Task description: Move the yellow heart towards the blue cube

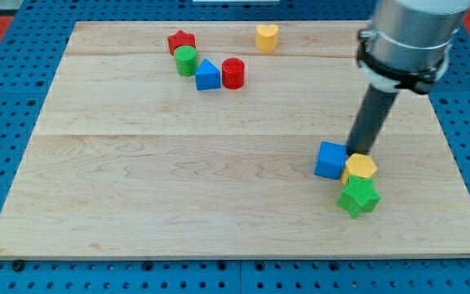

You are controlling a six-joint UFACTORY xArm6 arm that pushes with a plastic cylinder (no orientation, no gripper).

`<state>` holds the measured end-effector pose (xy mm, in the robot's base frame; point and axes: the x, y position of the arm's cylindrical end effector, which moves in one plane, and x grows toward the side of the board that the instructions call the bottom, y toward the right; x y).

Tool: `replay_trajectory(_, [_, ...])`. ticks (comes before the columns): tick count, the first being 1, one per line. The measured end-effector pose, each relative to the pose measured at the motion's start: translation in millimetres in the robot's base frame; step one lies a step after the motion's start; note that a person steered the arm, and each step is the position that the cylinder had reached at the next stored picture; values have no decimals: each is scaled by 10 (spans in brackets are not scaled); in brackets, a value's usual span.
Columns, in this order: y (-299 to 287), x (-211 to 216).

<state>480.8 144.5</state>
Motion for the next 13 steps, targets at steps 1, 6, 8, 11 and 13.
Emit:
replay_trajectory(1, [477,-454])
replay_trajectory(6, [488,-1814])
replay_trajectory(8, [25,-2893])
replay_trajectory(11, [325,-2811])
replay_trajectory(13, [-147,-2740])
